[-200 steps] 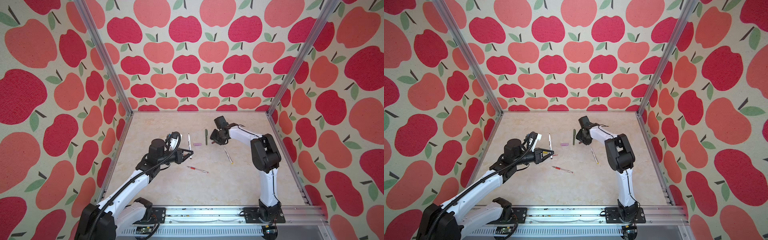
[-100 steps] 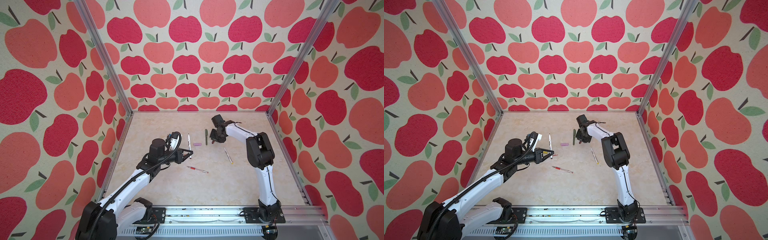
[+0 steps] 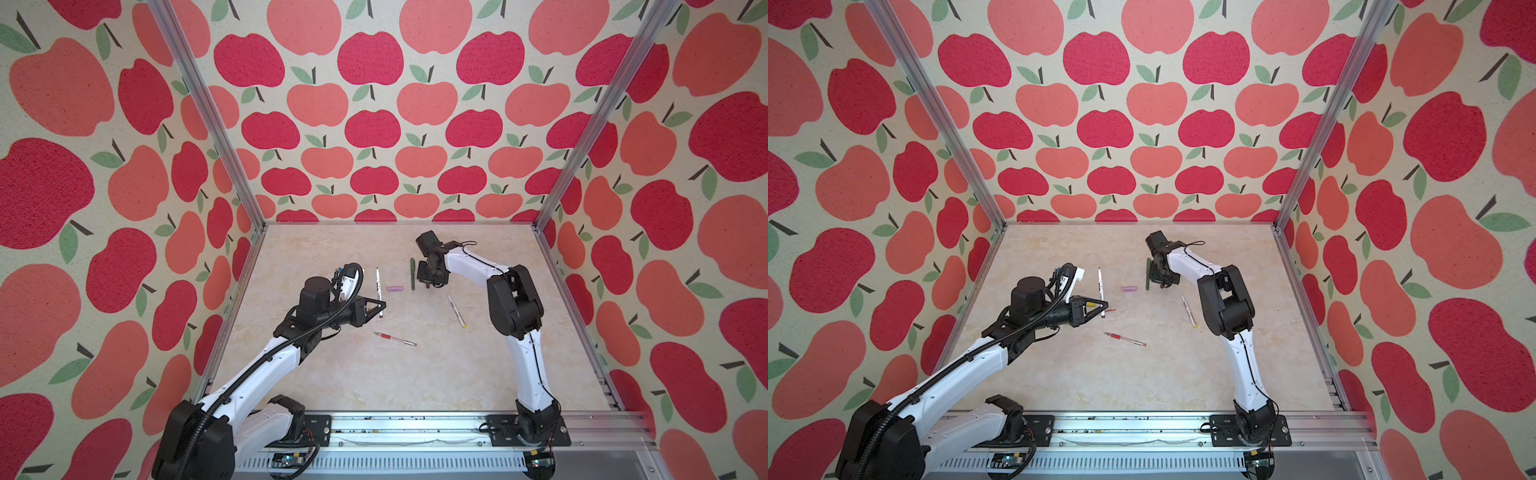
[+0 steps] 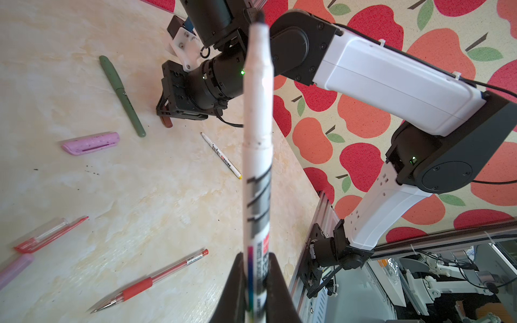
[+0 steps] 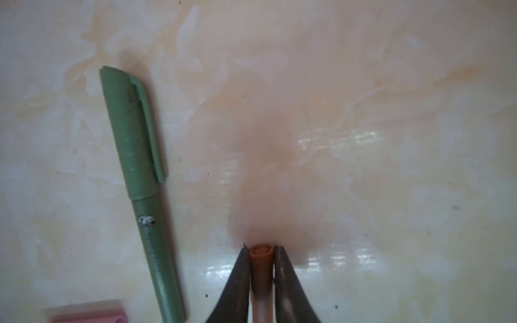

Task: Insert the pens into the pen caps
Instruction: 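Lower right gripper onto the brown cap and close on it, then lift the brown cap and carry it toward the marker in left gripper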

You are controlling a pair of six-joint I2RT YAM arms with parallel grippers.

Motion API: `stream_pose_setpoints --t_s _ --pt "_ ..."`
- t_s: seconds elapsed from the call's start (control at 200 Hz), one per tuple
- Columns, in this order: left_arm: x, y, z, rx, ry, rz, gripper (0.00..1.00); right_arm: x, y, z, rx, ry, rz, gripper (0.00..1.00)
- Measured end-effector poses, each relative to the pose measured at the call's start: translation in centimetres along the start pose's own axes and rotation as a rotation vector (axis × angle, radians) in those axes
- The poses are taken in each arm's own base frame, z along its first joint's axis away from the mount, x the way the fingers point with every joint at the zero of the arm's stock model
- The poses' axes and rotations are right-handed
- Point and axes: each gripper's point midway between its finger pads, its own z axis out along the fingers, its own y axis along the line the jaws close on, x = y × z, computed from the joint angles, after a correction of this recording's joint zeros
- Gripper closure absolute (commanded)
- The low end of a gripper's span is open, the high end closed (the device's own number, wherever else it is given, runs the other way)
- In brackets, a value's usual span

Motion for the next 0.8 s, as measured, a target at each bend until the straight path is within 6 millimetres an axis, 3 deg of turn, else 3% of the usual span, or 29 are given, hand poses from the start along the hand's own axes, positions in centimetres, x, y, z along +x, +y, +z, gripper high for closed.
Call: stream_pose_setpoints --t_s 0.3,0.615,0.715,0.8 --pt "0.0 0.0 0.0 -0.003 -0.002 0.0 1.0 0.0 -0.1 0.0 0.025 -0.014 -0.045 0.93" --pt "-0.1 -0.2 -0.1 0.001 -0.004 0.005 1.0 0.8 -0.4 -0.5 0.031 -0.003 -0.064 0.97" --pt "0.1 -0.3 0.0 0.003 0.002 0.006 1.0 1.2 -0.7 -1.4 0.027 -0.005 -0.066 0.97" --pt "0.5 -0.5 0.2 0.006 0.015 0.003 1.0 1.3 -0.8 -3.3 0.009 -0.03 -0.064 0.97"
